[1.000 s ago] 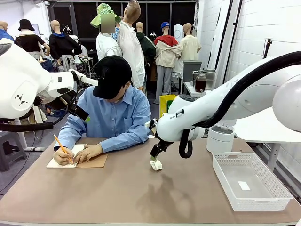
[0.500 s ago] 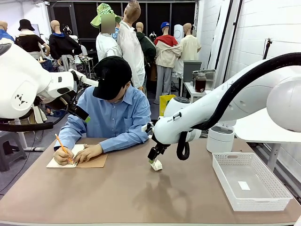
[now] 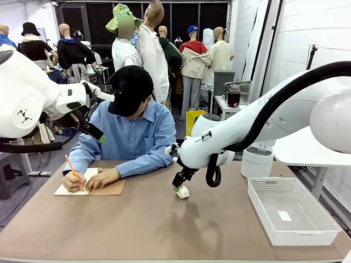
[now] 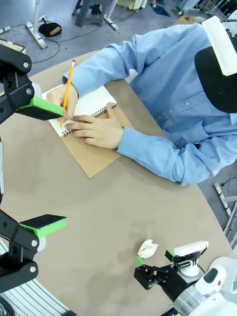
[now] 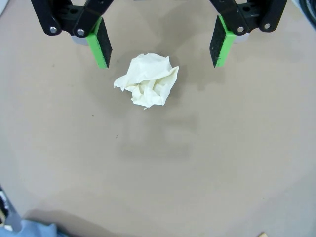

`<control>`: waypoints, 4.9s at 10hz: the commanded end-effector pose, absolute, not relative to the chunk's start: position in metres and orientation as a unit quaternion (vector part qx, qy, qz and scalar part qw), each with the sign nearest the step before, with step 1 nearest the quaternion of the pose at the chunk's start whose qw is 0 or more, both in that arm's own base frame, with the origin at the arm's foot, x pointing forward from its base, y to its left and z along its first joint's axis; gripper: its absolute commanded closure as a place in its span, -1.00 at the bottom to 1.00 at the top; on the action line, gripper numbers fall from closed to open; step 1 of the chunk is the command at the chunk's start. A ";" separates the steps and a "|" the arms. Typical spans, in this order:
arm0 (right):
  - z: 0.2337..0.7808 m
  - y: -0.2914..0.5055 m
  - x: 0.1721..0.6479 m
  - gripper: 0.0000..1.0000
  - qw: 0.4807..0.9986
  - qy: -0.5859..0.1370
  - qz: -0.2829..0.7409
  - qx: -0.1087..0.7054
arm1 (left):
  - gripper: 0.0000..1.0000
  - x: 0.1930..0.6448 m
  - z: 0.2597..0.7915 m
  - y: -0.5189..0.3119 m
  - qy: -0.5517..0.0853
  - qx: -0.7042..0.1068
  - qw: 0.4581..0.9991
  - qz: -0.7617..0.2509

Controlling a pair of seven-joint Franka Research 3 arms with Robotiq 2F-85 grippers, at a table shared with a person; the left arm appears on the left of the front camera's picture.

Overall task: Sort the paper based on its condition.
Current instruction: If a person hands you a paper, place it in the Organizing basket , and if it's crumpled, put it in the Trash can.

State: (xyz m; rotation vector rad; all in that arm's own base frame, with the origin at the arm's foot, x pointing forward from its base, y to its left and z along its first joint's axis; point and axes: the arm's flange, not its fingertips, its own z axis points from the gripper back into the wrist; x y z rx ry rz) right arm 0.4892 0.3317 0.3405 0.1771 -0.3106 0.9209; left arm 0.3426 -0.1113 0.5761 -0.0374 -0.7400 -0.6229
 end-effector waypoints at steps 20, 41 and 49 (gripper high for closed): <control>0.306 0.342 0.523 -0.12 0.896 -0.071 0.429 0.086 | -1.00 0.342 0.577 -0.110 -0.357 -0.018 0.885 -0.299; 0.463 0.150 0.519 0.61 0.969 -0.136 0.204 0.012 | -1.00 0.342 0.577 -0.110 -0.357 -0.018 0.885 -0.299; 0.480 0.138 0.537 0.61 0.978 -0.171 0.083 -0.080 | -1.00 0.342 0.577 -0.110 -0.357 -0.018 0.885 -0.299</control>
